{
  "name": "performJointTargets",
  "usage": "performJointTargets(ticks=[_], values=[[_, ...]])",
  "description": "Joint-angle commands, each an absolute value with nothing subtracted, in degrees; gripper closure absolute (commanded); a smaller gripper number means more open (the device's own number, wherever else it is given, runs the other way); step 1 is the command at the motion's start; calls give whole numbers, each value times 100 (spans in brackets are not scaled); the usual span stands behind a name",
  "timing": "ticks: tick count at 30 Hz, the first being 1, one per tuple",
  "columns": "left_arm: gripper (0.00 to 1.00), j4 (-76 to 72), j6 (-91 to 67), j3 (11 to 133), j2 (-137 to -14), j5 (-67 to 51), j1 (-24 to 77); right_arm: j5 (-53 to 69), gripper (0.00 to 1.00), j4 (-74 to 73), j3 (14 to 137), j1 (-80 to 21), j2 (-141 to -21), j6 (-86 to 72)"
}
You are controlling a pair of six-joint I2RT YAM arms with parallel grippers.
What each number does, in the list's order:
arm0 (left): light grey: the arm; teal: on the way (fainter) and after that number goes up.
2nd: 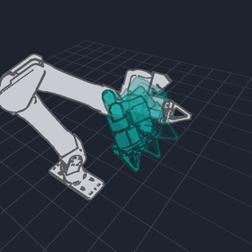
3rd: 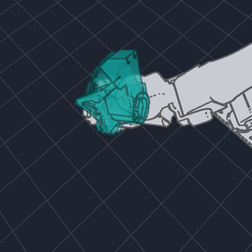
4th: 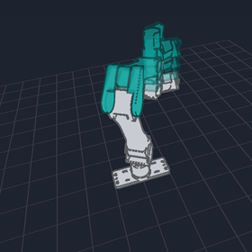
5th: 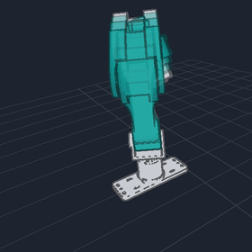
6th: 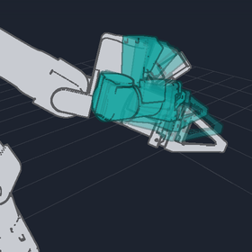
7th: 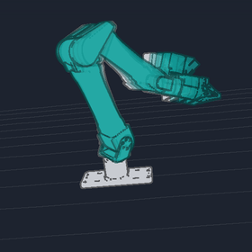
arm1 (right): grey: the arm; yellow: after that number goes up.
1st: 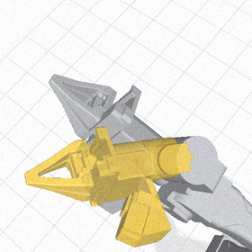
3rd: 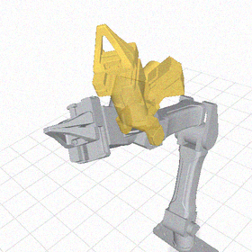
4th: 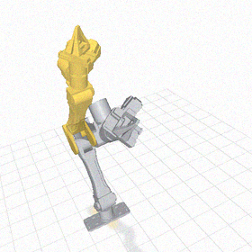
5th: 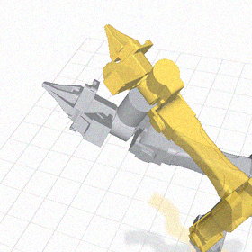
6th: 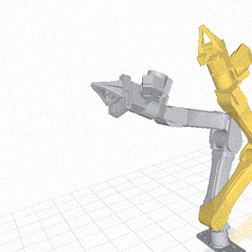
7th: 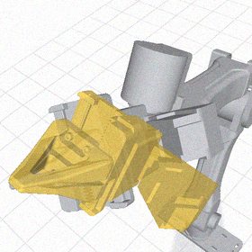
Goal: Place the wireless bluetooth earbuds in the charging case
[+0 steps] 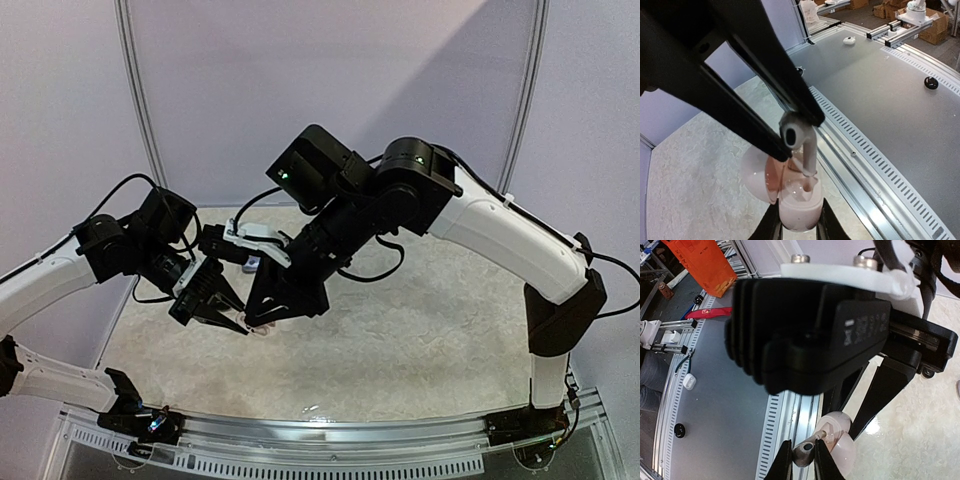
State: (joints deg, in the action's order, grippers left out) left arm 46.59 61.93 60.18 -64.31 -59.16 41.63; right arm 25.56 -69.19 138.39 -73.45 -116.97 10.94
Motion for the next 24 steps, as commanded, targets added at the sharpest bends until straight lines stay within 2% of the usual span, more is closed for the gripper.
performJointTargets(ticks=[1,24], values=[[100,4721,6199,6073,-6364,-5869,4287,2358,100,-6971,13992,-7382,-11863,1061],[100,4516,5890,5994,-6337,-6130,4346,1846,100,-7097,14001,-7380,-11981,1301]])
